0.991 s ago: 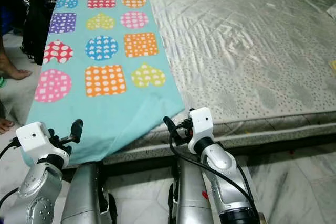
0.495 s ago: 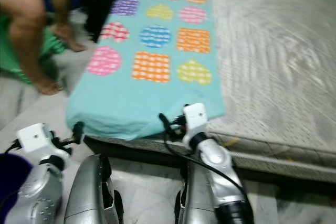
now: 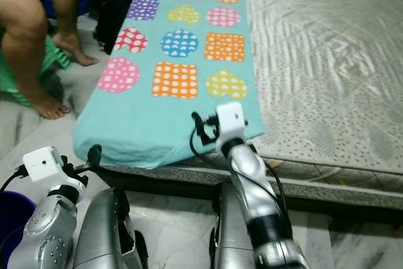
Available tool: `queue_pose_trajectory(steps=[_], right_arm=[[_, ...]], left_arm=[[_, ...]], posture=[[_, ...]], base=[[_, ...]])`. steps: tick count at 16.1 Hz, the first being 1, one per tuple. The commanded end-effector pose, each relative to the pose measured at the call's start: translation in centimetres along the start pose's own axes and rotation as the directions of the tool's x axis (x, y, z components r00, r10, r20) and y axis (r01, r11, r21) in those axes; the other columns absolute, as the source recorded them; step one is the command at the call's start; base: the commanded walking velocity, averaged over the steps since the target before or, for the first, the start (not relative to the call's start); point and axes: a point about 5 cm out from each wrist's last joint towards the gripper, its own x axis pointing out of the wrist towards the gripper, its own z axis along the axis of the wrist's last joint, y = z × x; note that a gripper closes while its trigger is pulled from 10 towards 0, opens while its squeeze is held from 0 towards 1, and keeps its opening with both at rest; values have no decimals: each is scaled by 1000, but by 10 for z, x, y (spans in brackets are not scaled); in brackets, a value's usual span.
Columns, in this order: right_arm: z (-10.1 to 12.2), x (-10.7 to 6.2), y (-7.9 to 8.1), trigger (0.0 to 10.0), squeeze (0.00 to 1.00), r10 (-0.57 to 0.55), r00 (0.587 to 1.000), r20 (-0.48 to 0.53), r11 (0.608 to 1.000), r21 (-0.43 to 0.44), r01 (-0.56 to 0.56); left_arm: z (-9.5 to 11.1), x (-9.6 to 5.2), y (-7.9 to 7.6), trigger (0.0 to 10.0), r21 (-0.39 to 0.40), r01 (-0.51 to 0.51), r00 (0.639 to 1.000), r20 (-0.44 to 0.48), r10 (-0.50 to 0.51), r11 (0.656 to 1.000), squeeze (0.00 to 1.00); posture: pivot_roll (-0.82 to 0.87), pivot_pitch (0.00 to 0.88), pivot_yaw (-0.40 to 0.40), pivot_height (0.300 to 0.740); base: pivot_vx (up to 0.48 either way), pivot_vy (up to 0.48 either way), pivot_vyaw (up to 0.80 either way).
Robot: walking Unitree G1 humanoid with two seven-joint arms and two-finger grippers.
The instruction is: Clean up the room
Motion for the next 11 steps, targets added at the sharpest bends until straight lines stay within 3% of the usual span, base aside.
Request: queue_pose_trajectory(steps=[1, 6, 11], right_arm=[[-2, 8, 4, 10000, 0, -20, 999, -27, 1000, -22, 19], [-4, 36, 24, 10000, 0, -52, 989, -139, 995, -87, 40], [-5, 41, 15, 10000, 0, -126, 975, -185, 987, -125, 104]], left_arm=[[-2, -1, 5, 10000, 20, -22, 1000, -14, 22, 1000, 0], [0, -6, -7, 10000, 35, 54, 998, -17, -53, 998, 0], [7, -30, -1, 10000, 57, 37, 999, -19, -36, 998, 0]], posture=[[-16, 212, -32, 535], [40, 211, -39, 535], [113, 261, -56, 535]], base=[[0, 0, 0], [0, 0, 0], [0, 0, 0]])
